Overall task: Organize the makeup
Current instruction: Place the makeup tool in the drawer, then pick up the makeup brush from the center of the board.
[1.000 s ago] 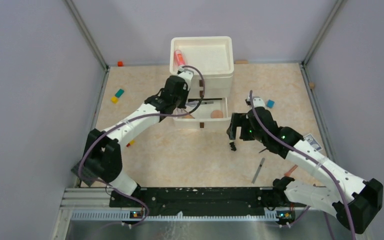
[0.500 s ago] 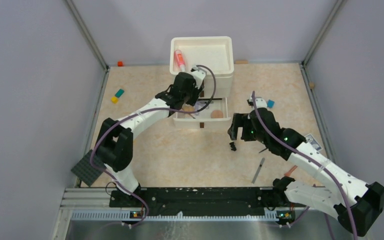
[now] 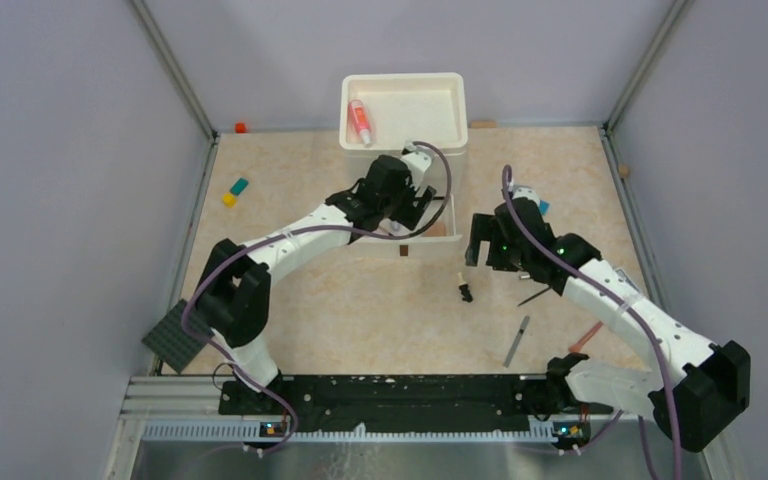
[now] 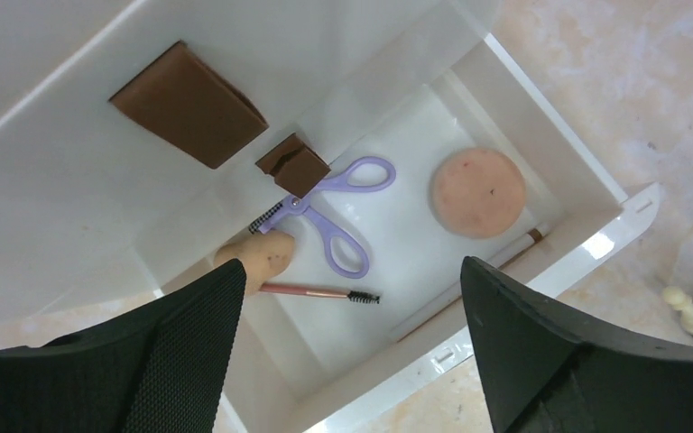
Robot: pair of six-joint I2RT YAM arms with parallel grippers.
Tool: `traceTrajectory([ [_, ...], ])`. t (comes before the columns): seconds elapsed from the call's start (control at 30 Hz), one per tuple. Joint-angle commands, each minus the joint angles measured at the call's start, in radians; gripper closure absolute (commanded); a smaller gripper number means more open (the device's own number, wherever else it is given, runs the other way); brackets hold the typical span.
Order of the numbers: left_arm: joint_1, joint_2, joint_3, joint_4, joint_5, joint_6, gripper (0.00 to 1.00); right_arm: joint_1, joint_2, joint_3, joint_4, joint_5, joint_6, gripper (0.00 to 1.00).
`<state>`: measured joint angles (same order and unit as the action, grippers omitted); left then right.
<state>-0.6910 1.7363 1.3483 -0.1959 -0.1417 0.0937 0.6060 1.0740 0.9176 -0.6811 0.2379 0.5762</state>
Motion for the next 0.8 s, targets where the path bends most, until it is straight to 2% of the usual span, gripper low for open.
traceTrajectory([
  [0.0,0.003,-0.081,0.02,-0.015,-0.049,-0.088,0.02,-0.04,0.019,0.065,-0.012,-0.049,-0.035,0.05],
  [0.13,0.004,-0.165,-0.027,-0.023,-0.091,-0.106,0.01,-0.079,0.074,0.057,-0.006,-0.079,-0.06,0.04],
  [0.27,0.005,-0.222,-0.065,-0.061,-0.214,-0.202,0.01,-0.084,0.115,0.055,-0.063,0.054,0.014,0.02],
  [0.37,0.008,-0.233,-0.066,-0.129,-0.252,-0.248,0.01,-0.102,0.117,0.032,-0.059,0.089,0.055,0.01],
  [0.57,0.01,-0.257,-0.079,-0.218,-0.199,-0.309,0.01,-0.188,0.121,-0.017,-0.049,0.08,0.172,0.01],
  [0.77,0.01,-0.327,-0.074,-0.278,-0.082,-0.274,0.01,-0.373,0.168,-0.088,-0.015,-0.009,0.222,0.01],
])
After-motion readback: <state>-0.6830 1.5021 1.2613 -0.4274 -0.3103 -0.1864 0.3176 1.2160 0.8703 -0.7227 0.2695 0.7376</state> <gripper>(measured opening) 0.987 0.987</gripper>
